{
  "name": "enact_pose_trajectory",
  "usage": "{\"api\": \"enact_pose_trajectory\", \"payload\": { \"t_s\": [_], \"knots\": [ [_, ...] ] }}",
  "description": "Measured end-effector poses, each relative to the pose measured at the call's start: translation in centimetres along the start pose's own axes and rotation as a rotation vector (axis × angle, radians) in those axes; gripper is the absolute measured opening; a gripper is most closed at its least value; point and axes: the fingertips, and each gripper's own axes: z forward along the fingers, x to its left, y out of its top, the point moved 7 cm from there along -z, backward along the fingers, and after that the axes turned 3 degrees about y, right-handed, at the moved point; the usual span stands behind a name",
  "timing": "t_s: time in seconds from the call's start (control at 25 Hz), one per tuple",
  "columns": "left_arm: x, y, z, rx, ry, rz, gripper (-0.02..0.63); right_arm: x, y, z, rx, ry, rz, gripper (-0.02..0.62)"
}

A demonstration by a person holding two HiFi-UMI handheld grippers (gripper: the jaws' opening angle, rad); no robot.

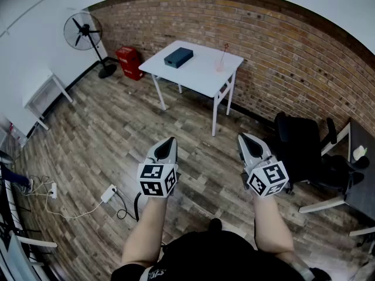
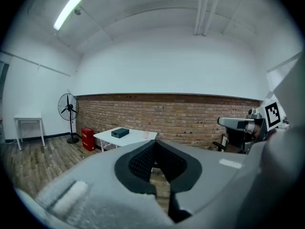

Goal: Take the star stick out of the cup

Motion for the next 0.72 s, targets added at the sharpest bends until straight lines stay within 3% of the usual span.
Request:
{"api": "enact_pose_trajectory", "payload": {
  "t_s": [0.72],
  "knots": [
    [-4.3,-0.6,3.1,0.011,0.000,-0.019,0.006,-5.6,-1.3,-2.6,0.015,0.013,0.043,-0.002]
  ]
}}
